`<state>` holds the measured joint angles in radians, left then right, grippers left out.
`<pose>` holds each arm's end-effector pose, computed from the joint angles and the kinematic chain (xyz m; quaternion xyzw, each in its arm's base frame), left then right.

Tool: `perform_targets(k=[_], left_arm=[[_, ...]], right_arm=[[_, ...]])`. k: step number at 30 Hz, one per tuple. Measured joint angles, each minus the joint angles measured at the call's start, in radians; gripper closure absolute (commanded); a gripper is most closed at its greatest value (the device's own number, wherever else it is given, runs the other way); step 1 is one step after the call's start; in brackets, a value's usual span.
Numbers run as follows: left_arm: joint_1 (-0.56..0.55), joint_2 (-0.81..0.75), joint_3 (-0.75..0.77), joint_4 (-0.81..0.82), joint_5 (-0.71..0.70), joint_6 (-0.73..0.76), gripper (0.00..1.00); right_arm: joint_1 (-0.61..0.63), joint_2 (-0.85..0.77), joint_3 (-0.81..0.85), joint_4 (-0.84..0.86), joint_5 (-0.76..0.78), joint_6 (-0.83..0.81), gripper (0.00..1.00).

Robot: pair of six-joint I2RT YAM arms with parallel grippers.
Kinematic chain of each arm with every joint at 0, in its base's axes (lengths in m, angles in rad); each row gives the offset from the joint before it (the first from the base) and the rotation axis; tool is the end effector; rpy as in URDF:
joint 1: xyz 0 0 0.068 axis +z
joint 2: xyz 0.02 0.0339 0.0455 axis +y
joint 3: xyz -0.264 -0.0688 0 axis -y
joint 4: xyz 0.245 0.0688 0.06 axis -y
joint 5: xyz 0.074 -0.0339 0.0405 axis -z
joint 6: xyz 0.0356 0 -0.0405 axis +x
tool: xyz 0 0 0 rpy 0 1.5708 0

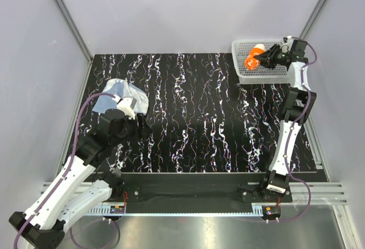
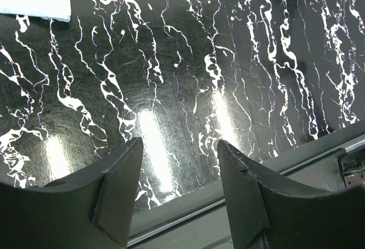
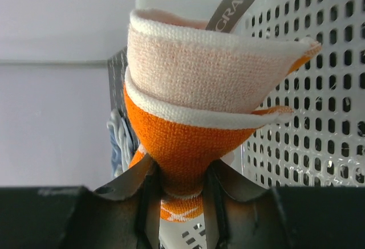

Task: Roll the towels
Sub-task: Place the rolled towel into the container

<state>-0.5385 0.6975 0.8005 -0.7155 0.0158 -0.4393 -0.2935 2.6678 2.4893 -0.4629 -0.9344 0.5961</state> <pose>0.1241 -0.0748 0.3049 0.0476 0.8861 -0.2227 0.4037 0.5663 -0.1412 0.1926 0.1612 0.8073 0.4583 0.3349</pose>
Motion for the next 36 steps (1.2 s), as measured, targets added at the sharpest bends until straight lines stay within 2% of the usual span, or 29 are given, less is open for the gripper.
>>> perform_targets(k=[10, 15, 16, 17, 19, 21, 24, 33, 36], left_arm=[[0.000, 0.005, -0.005, 0.002, 0.002, 0.003, 0.41], [0.000, 0.005, -0.005, 0.003, 0.003, 0.004, 0.41], [0.000, 0.005, -0.005, 0.003, 0.003, 0.004, 0.41], [0.000, 0.005, -0.005, 0.003, 0.003, 0.004, 0.41], [0.000, 0.005, -0.005, 0.003, 0.003, 0.005, 0.41], [0.000, 0.005, -0.005, 0.003, 0.003, 0.005, 0.41], [0.000, 0.005, -0.005, 0.003, 0.003, 0.005, 0.41], [0.000, 0.005, -0.005, 0.003, 0.003, 0.005, 0.41], [0.000, 0.005, -0.005, 0.003, 0.003, 0.005, 0.41]], right_arm=[[0.064, 0.105, 0.099, -0.177, -0.018, -0.195, 1.00], [0.079, 0.143, 0.142, -0.259, 0.064, -0.279, 0.97], [0.081, 0.145, 0.143, -0.269, 0.084, -0.287, 0.94], [0.083, 0.145, 0.146, -0.278, 0.107, -0.293, 0.74], [0.087, 0.146, 0.163, -0.298, 0.140, -0.299, 0.45], [0.091, 0.146, 0.168, -0.301, 0.182, -0.310, 0.22], [0.093, 0.136, 0.166, -0.284, 0.201, -0.314, 0.15], [0.104, 0.098, 0.122, -0.264, 0.302, -0.323, 0.12], [0.105, 0.074, 0.090, -0.261, 0.317, -0.326, 0.04]])
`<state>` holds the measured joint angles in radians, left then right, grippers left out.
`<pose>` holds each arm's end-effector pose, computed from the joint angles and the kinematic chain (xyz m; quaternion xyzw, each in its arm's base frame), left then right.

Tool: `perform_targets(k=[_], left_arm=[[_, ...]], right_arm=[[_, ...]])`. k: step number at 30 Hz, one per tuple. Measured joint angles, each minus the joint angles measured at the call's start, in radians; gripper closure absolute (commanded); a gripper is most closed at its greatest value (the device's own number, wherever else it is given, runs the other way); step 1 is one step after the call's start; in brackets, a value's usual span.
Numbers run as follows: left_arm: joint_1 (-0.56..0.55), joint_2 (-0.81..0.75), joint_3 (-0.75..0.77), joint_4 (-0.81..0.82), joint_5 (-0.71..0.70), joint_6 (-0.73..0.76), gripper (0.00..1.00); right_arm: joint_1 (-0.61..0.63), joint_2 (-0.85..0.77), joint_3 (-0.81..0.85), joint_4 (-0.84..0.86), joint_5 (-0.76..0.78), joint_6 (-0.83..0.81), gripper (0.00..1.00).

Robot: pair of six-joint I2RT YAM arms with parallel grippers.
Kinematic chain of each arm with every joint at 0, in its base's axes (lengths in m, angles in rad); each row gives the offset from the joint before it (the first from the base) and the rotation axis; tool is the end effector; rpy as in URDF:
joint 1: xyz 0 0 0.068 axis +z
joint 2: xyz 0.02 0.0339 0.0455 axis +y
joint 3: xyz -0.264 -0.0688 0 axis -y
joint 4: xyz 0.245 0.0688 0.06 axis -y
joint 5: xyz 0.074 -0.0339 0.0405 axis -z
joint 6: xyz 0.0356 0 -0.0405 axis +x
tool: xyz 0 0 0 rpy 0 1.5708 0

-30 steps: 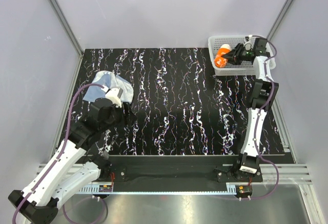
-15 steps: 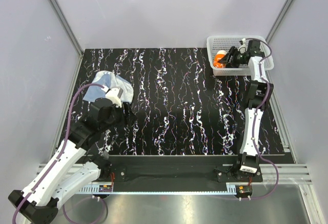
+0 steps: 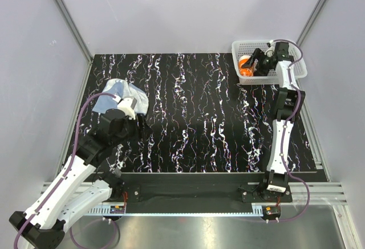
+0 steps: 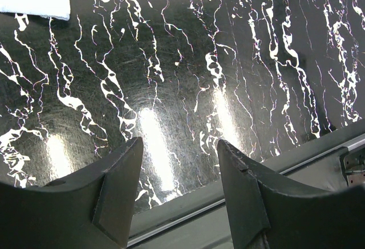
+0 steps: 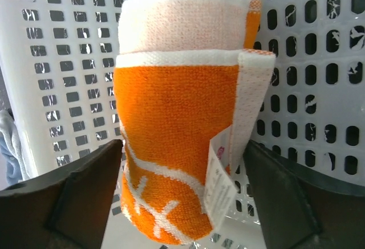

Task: Roll the towels
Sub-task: Place the rolled towel into the container, then move the towel to the center of the board

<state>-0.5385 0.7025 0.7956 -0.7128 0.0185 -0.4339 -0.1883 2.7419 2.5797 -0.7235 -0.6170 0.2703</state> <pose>0.1251 -0.0755 0.3029 0.0507 0.8876 -0.2212 0.4009 0.5735 -0.0883 0.1561 0.1047 0.8971 0.2989 0.3080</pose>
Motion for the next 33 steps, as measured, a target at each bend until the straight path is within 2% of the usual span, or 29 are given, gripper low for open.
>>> perform_targets(k=[2, 12, 23, 29, 33], left_arm=[[0.000, 0.000, 0.000, 0.000, 0.000, 0.000, 0.41], [0.000, -0.003, 0.000, 0.001, 0.000, 0.000, 0.41], [0.000, -0.014, 0.000, 0.004, 0.000, 0.000, 0.41], [0.000, -0.014, 0.000, 0.004, 0.000, 0.000, 0.41], [0.000, -0.013, 0.000, 0.003, -0.001, 0.000, 0.41]], right_arm=[[0.000, -0.011, -0.011, -0.001, 0.006, -0.002, 0.00], [-0.002, -0.051, -0.026, -0.021, 0.048, -0.002, 0.00], [-0.002, -0.187, -0.069, -0.018, 0.169, 0.023, 0.00], [0.003, -0.339, -0.192, 0.038, 0.189, 0.070, 0.00], [0.042, -0.507, -0.349, 0.089, 0.212, 0.080, 0.00]])
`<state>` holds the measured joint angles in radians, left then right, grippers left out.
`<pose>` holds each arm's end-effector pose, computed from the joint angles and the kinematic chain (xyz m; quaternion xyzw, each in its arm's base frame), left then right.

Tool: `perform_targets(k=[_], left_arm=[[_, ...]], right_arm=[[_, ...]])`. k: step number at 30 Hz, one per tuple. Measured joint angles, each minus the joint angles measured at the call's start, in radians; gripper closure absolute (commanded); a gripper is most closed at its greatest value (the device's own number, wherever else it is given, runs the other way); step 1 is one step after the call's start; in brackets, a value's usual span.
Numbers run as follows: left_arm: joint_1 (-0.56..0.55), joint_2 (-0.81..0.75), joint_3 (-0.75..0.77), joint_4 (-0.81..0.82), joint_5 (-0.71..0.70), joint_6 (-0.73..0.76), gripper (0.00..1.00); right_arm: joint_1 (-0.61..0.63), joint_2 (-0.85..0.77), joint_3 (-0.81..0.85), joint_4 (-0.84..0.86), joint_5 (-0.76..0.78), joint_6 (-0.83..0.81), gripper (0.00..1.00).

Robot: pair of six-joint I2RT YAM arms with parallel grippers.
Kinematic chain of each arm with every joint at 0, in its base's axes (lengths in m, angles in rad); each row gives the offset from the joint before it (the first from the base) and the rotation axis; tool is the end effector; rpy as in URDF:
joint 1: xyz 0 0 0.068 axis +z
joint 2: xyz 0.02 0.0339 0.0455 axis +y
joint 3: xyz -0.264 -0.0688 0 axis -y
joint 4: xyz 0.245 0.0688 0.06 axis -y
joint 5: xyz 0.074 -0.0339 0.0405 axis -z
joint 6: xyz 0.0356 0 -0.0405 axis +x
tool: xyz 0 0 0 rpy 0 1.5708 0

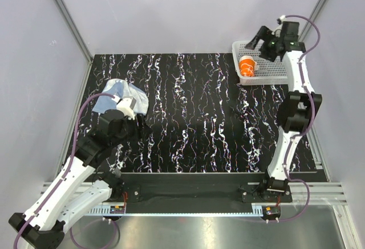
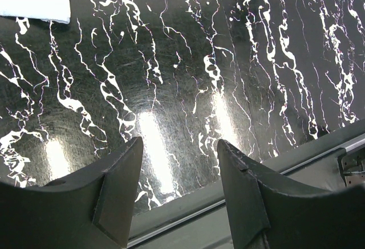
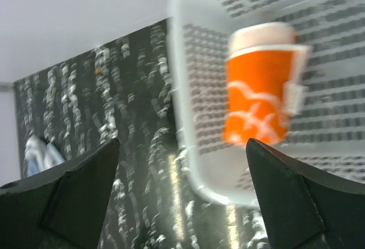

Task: Roll the towels
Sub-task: Move the towel to the center of the board

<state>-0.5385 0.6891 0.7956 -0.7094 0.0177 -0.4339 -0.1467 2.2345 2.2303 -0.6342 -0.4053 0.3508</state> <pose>0.1231 -0.0743 0.3049 0.0504 0.8837 -0.2243 0.4077 0.5101 -0.0612 0.3168 0.1277 0.8703 0.2237 0.4197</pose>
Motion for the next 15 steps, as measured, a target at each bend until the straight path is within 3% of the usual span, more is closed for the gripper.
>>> perform_targets(k=[3, 8, 11, 15], left_arm=[[0.000, 0.000, 0.000, 0.000, -0.003, 0.000, 0.41], [0.000, -0.014, 0.000, -0.010, -0.027, -0.001, 0.41], [0.000, -0.030, 0.007, -0.045, -0.065, -0.001, 0.41], [0.000, -0.057, 0.031, -0.083, -0.131, -0.001, 0.40]], right_arm=[[0.104, -0.155, -0.156, 0.065, 0.019, 0.007, 0.00], [0.426, -0.349, -0.399, 0.199, 0.023, 0.031, 0.00], [0.621, -0.350, -0.473, 0.253, 0.020, 0.051, 0.02], [0.824, -0.208, -0.441, 0.243, 0.033, 0.058, 0.07]])
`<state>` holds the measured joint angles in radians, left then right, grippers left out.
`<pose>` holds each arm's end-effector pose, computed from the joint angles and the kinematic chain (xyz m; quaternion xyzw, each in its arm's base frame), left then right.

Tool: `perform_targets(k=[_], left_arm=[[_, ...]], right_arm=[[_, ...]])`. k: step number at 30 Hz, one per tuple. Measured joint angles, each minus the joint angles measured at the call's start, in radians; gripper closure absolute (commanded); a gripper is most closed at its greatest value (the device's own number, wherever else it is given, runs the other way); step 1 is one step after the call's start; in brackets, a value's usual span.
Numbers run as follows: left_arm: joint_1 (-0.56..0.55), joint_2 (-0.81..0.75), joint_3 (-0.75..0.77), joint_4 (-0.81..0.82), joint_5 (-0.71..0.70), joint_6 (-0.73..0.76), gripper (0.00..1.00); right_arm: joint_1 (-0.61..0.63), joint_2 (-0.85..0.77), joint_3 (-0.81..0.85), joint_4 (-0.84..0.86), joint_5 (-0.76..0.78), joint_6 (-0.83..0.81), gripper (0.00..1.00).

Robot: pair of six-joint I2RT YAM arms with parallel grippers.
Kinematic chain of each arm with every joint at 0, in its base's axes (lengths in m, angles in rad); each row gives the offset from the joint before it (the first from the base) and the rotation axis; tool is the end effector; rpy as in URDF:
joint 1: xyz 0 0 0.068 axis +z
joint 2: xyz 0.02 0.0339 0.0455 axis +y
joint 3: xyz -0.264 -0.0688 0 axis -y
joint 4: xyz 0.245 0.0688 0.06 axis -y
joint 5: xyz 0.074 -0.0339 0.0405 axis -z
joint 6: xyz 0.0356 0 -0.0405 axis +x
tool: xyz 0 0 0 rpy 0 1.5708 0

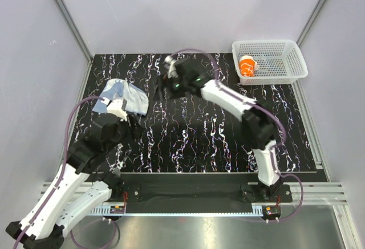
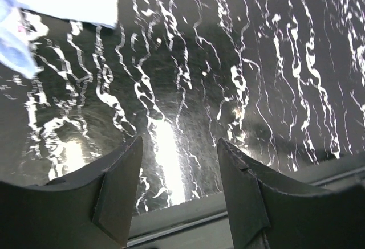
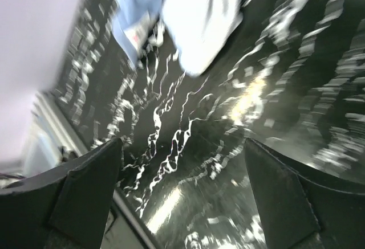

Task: Roll the towels
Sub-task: Move the towel to the center of the board

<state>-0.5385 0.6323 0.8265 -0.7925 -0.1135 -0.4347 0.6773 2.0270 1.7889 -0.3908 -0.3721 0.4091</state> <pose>0.1104 -0.0613 0.3141 0.0193 0.8829 -0.1738 0.4359 0.3622 0.3079 0.2880 -0.2003 0.8567 0.3716 0.2965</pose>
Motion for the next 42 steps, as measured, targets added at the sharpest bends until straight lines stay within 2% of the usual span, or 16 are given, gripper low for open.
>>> perform_targets(k=[6, 12, 18, 25, 29, 32, 35, 39, 40, 42], left_arm=[[0.000, -0.114, 0.000, -0.003, -0.065, -0.003, 0.38], [0.000, -0.120, 0.000, -0.003, -0.082, -0.005, 0.38], [0.000, -0.116, 0.000, -0.003, -0.082, -0.004, 0.38], [0.000, -0.116, 0.000, -0.003, -0.082, -0.004, 0.38], [0.000, -0.116, 0.000, -0.003, -0.082, -0.003, 0.38], [0.000, -0.116, 0.000, -0.002, -0.082, -0.003, 0.38], [0.000, -0.116, 0.000, -0.002, -0.082, -0.003, 0.38], [0.000, -0.116, 0.000, -0.001, -0.082, -0.003, 0.38], [0.000, -0.116, 0.000, -0.001, -0.082, -0.003, 0.38], [0.000, -0.116, 0.000, -0.001, -0.082, -0.003, 0.38]], right_arm=[[0.159, 0.264, 0.163, -0.070, 0.058, 0.013, 0.09], [0.209, 0.452, 0.404, -0.155, 0.146, 0.026, 0.09], [0.213, 0.530, 0.528, -0.206, 0.260, 0.045, 0.11], [0.213, 0.595, 0.599, -0.223, 0.326, 0.056, 0.21], [0.214, 0.626, 0.639, -0.215, 0.334, 0.061, 0.32], [0.214, 0.640, 0.653, -0.206, 0.337, 0.067, 0.47], [0.214, 0.651, 0.660, -0.196, 0.338, 0.077, 0.57], [0.214, 0.658, 0.661, -0.183, 0.338, 0.086, 0.76], [0.214, 0.660, 0.661, -0.182, 0.339, 0.088, 0.84], [0.214, 0.660, 0.656, -0.180, 0.352, 0.091, 0.94]])
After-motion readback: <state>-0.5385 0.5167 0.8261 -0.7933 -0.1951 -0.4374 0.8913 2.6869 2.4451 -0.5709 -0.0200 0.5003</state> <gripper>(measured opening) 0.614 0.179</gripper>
